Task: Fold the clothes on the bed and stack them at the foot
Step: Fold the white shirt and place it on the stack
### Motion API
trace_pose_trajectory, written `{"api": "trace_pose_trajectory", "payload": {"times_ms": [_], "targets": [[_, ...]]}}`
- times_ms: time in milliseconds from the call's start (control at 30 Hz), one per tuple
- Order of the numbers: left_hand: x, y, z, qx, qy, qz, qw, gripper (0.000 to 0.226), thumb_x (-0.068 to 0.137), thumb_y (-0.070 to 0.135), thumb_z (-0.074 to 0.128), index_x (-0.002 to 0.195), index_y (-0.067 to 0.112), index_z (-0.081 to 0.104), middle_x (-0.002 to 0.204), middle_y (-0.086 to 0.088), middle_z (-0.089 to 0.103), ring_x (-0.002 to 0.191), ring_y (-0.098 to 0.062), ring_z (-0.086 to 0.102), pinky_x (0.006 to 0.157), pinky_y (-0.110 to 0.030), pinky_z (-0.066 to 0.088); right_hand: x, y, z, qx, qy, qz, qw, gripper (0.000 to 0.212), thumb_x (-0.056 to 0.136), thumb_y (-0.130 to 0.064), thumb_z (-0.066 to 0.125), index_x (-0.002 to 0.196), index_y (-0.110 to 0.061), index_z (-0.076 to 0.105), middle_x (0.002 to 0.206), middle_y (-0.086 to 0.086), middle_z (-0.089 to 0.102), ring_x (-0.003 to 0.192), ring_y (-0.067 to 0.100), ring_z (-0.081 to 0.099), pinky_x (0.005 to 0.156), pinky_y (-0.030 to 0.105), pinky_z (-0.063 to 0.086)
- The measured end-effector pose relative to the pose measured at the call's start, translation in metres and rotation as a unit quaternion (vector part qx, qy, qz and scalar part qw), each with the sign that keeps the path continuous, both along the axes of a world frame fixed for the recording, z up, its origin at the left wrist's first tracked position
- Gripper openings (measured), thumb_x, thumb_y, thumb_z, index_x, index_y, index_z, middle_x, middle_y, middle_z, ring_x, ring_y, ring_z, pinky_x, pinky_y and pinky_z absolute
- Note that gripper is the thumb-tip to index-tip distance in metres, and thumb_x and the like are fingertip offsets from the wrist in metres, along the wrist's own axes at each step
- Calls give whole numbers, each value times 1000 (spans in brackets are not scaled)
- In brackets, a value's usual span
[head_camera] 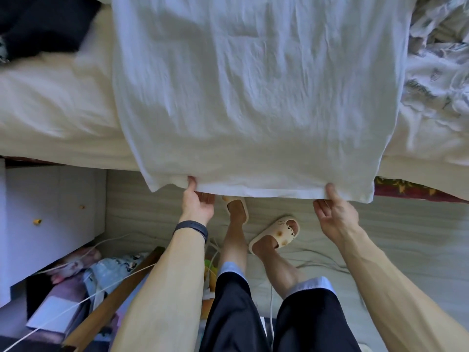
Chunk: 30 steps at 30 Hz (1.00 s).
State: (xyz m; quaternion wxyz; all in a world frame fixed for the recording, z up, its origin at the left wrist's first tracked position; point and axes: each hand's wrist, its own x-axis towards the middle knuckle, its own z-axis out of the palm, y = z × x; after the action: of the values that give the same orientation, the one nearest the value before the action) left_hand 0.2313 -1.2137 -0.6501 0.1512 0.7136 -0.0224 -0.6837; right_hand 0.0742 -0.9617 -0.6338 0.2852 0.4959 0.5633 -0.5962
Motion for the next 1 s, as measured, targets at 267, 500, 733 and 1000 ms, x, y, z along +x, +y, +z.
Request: {"api": "trace_pose_trajectory", "payload": {"times_ms": [267, 500, 733, 1000], "targets": [[36, 18, 52, -50, -67, -68, 994, 24, 93, 26, 72, 109, 12, 61, 115, -4, 65, 106, -17, 61, 98, -31, 50, 8, 14, 39, 17, 34, 26, 999, 18, 90, -9, 77, 89, -12, 59, 92, 4, 71, 78, 15, 71, 71, 28, 59], [41, 34, 80, -64, -129, -71, 987, 30, 82, 30, 83, 101, 13, 69, 105, -2, 70, 98, -14, 65, 79, -26, 53, 10, 22, 58, -6, 36, 54, 998, 20, 91, -12, 77, 91, -14, 57, 91, 2, 68, 75, 10, 67, 69, 25, 55], [59, 18, 95, -101, -177, -76, 976, 15, 81, 12, 84, 85, 5, 71, 86, -10, 72, 76, -17, 62, 65, -24, 48, 2, 37, 75, 27, 107, 58, 992, 36, 90, -6, 77, 68, -16, 51, 59, -8, 58, 57, 7, 62, 57, 19, 53], [72, 24, 101, -66, -156, -116, 979, 19, 81, 14, 84, 92, 5, 70, 92, -10, 76, 84, -17, 73, 64, -23, 50, 10, 39, 69, 43, 85, 78, 992, 31, 94, -4, 71, 74, -12, 49, 78, 4, 56, 75, 15, 62, 67, 24, 57]]}}
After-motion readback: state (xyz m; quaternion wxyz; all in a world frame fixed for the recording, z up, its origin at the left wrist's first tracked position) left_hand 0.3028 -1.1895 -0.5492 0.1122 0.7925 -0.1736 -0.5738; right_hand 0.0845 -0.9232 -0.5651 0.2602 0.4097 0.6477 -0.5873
